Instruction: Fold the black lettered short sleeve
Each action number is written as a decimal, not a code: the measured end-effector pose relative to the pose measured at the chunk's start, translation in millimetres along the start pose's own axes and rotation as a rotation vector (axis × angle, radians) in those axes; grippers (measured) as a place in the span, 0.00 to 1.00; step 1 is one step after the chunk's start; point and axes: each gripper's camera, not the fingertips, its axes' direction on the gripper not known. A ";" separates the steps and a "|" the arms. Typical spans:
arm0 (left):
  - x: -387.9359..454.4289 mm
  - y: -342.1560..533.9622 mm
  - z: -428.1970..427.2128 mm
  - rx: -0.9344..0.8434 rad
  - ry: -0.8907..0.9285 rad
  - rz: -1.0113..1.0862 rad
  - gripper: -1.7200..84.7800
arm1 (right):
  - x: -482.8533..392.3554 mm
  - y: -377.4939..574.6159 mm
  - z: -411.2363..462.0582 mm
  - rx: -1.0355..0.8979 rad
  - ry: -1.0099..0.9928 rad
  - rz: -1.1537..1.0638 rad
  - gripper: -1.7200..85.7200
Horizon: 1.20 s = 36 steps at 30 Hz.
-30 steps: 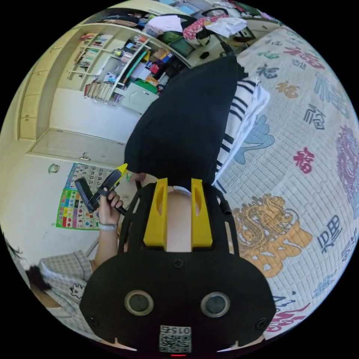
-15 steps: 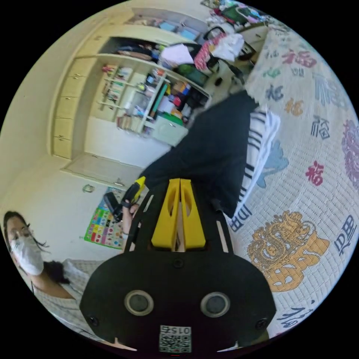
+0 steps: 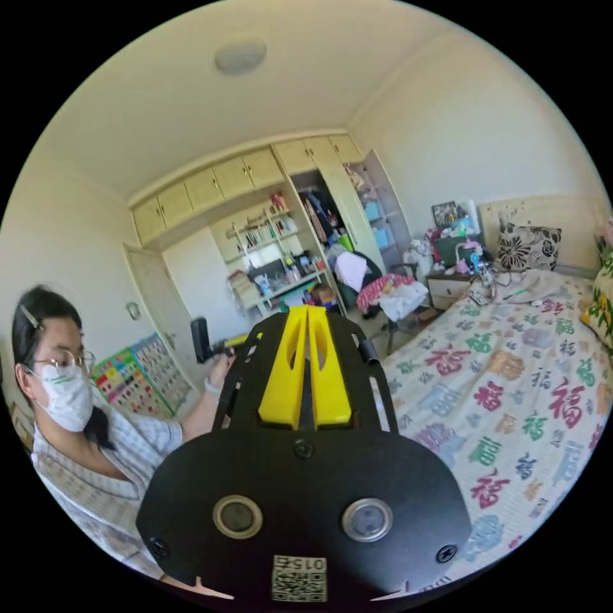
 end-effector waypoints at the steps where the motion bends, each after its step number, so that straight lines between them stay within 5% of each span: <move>1: 2.6 -2.8 3.2 -0.004 0.019 0.006 0.01 | -3.0 3.8 1.8 -0.045 0.014 -0.011 0.02; 5: 25.4 -13.4 26.1 -0.009 0.241 0.038 0.01 | -22.6 59.1 43.8 -0.294 0.010 -0.079 0.14; 8: 46.8 -24.7 39.6 0.007 0.335 0.064 0.01 | -34.9 91.8 81.5 -0.451 -0.025 -0.100 0.14; 13: 64.4 -34.8 64.6 -0.073 0.218 0.151 0.02 | -23.4 99.8 34.2 -0.347 -0.032 -0.028 0.03; 17: 33.0 -24.2 104.4 -0.074 0.437 0.021 0.01 | -1.2 83.8 -42.3 -0.303 0.041 0.028 0.02; 20: 16.7 -0.7 130.8 -0.005 0.278 -0.075 0.01 | 24.5 86.2 -95.0 -0.233 0.128 0.123 0.02; 25: 9.8 52.7 229.6 -0.258 0.405 -0.223 0.04 | 95.2 142.6 -148.3 -0.266 0.284 0.422 0.02; 28: 37.0 92.6 302.4 -0.472 0.436 -0.237 0.14 | 125.8 182.7 -179.4 -0.244 0.276 0.579 0.02; 36: 174.8 140.5 467.9 -0.755 0.569 -0.020 0.20 | 172.8 228.5 -247.5 -0.088 0.142 0.749 0.02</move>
